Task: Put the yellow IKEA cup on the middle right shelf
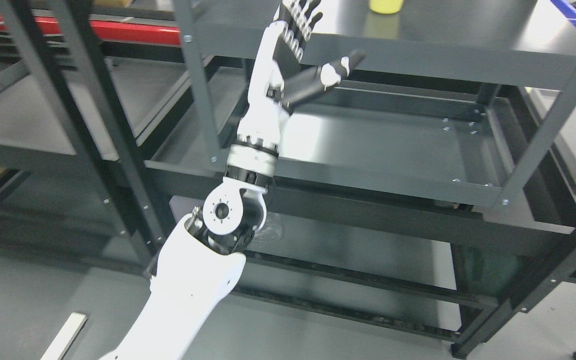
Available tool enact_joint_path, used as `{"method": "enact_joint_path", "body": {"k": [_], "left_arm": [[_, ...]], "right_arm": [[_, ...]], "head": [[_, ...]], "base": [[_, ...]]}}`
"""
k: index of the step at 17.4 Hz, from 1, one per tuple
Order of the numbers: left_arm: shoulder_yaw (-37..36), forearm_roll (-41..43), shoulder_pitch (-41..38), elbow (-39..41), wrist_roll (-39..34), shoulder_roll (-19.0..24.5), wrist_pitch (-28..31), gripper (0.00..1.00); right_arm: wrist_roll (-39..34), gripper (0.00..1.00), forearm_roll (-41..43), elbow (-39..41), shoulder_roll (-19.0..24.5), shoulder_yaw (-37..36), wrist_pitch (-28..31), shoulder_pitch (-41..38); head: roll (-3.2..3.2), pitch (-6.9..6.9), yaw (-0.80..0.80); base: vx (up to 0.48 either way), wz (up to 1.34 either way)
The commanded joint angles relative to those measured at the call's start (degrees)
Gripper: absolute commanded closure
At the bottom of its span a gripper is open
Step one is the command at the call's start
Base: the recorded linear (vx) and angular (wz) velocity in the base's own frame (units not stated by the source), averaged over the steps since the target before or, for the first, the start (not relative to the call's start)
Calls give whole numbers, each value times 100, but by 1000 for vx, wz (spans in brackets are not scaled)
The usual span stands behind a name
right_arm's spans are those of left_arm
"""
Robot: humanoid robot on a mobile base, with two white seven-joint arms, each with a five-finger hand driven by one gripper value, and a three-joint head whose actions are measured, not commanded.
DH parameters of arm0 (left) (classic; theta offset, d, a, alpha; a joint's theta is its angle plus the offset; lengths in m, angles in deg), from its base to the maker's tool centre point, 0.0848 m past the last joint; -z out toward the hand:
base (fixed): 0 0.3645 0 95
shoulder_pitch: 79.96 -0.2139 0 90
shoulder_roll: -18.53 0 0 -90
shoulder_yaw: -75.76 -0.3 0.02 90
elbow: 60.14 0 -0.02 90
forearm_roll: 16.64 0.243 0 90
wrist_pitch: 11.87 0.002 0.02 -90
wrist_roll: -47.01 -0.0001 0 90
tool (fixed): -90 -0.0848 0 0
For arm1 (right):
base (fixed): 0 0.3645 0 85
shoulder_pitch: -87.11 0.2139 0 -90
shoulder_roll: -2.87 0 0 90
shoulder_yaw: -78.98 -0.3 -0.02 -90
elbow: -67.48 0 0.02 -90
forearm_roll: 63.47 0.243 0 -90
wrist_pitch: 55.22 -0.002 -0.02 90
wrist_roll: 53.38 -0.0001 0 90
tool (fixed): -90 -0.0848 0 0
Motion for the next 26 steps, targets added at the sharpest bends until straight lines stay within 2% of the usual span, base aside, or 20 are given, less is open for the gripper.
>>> {"method": "enact_joint_path", "body": {"k": [1,5,8,11,13,26], "left_arm": [[148,31,-1349,223,-5,99,-43,1],[666,40,-1500,-1040,-5,99,-8,1],[659,-4,-1474,-1438,39,99,-8,1],[1,-65,-1465,-1456,39,99,-8,1],[-176,-92,-1404,-1456,39,99,-8,1],[201,-101,-1404,-1614,13,99,54,1]], "right_arm": [[1,1,0,0,-100,0,-3,-36],[1,1,0,0,-100,0,-3,-36],[1,1,0,0,-100,0,-3,-36],[1,1,0,0,-100,0,-3,-36],[1,1,0,0,-100,0,-3,-36],[1,1,0,0,-100,0,-3,-36]], "head": [[0,0,0],[0,0,0],[0,0,0],[0,0,0],[0,0,0],[0,0,0]], "base": [[-169,351],[-173,386],[-164,428],[-127,483],[-106,473],[-33,455]]}}
